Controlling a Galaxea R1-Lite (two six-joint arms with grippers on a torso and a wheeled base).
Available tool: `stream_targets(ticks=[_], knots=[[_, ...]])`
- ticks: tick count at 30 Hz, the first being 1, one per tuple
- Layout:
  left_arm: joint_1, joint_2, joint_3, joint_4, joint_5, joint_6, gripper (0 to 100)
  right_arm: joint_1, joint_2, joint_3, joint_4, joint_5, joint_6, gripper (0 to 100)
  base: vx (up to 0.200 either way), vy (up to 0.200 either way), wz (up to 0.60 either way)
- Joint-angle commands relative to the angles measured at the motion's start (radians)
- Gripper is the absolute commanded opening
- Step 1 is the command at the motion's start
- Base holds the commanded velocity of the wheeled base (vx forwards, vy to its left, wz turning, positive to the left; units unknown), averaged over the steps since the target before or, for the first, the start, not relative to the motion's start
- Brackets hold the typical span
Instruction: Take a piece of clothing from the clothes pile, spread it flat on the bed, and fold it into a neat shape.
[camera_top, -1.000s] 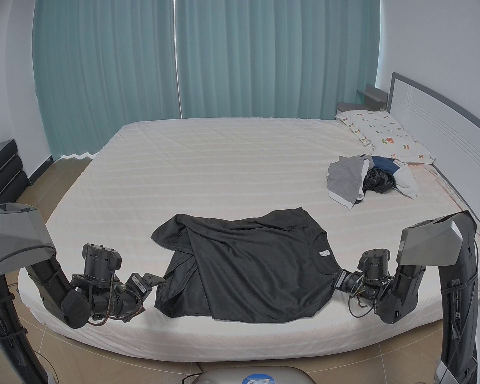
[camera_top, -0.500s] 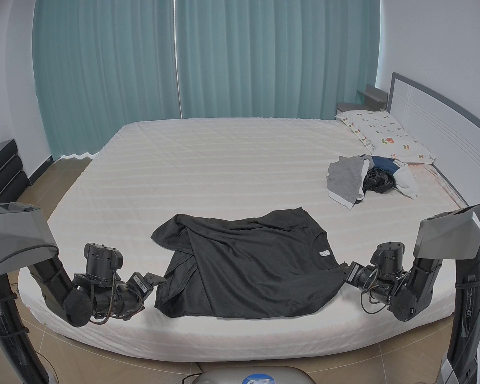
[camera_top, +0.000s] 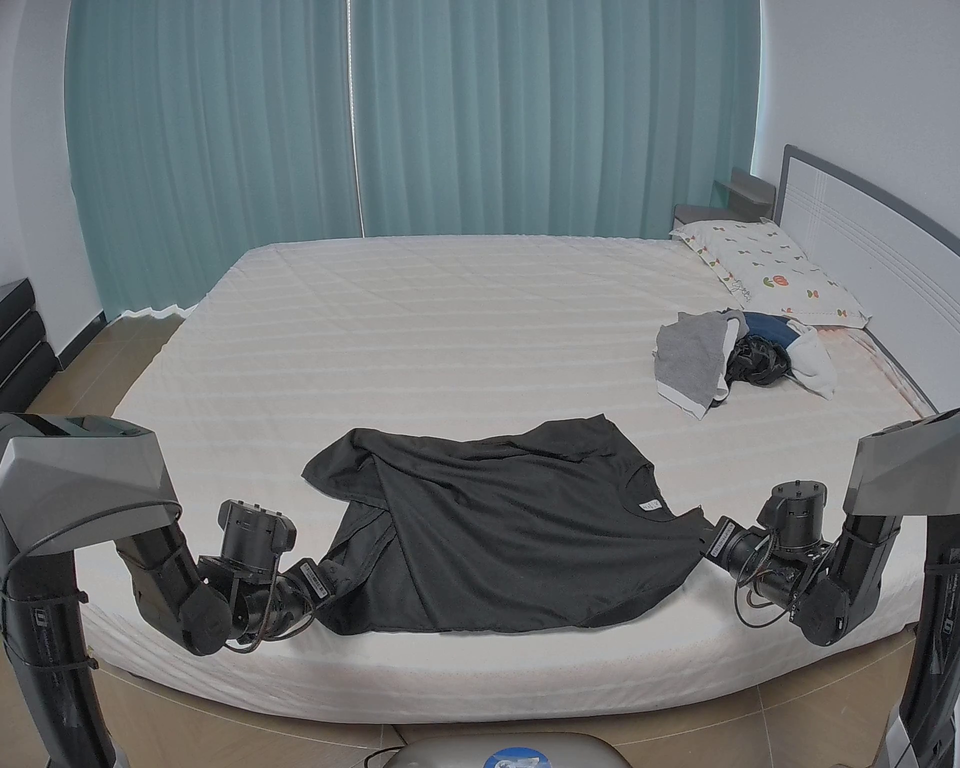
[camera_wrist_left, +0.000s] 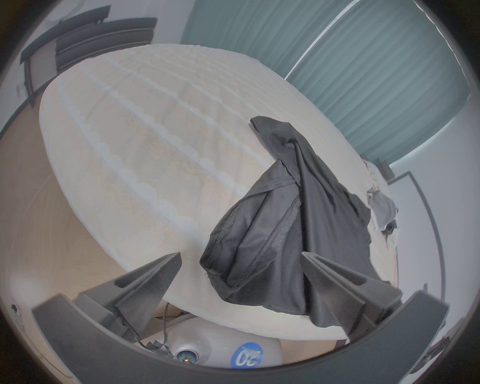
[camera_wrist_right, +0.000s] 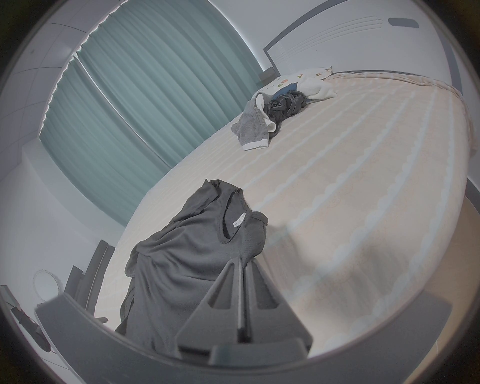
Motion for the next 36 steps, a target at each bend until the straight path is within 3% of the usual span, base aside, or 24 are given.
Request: stream_targets(ticks=[1,5,12,21,22,26,29,31,36], knots=[[-0.016,0.070,-0.022,-0.002,0.008,0.033,100,0.003,-0.001,0.015,-0.006,0.000,0.001,0,0.000,0.000,0.00],[-0.016,0.105,-0.072,-0.001,0.012,0.039,100,0.000,-0.001,0.022,-0.006,0.001,-0.001,0,0.000,0.000,0.00],[-0.028,0.123,-0.092,0.004,0.040,0.142,100,0.000,0.005,0.024,-0.006,0.001,0.001,0,0.000,0.000,0.00],[-0.036,0.150,-0.106,-0.002,0.077,0.147,100,0.003,0.019,0.030,-0.010,0.003,0.002,0,0.000,0.000,0.00],[-0.036,0.150,-0.104,-0.002,0.077,0.150,0,0.003,0.022,0.030,-0.014,0.003,0.002,0,0.000,0.000,0.00],[-0.033,0.148,-0.094,-0.002,0.086,0.151,0,0.003,0.028,0.030,-0.016,0.001,0.002,0,0.000,0.000,0.00],[-0.030,0.143,-0.088,0.001,0.124,0.151,0,0.000,0.025,0.029,-0.016,0.003,0.002,0,0.000,0.000,0.00],[-0.016,0.139,-0.051,-0.004,0.192,0.147,0,-0.003,0.025,0.024,-0.026,0.003,0.004,0,0.000,0.000,0.00],[0.016,0.076,0.057,-0.004,0.196,0.142,0,-0.014,0.027,0.039,-0.088,0.001,0.004,0,0.000,0.000,0.00]])
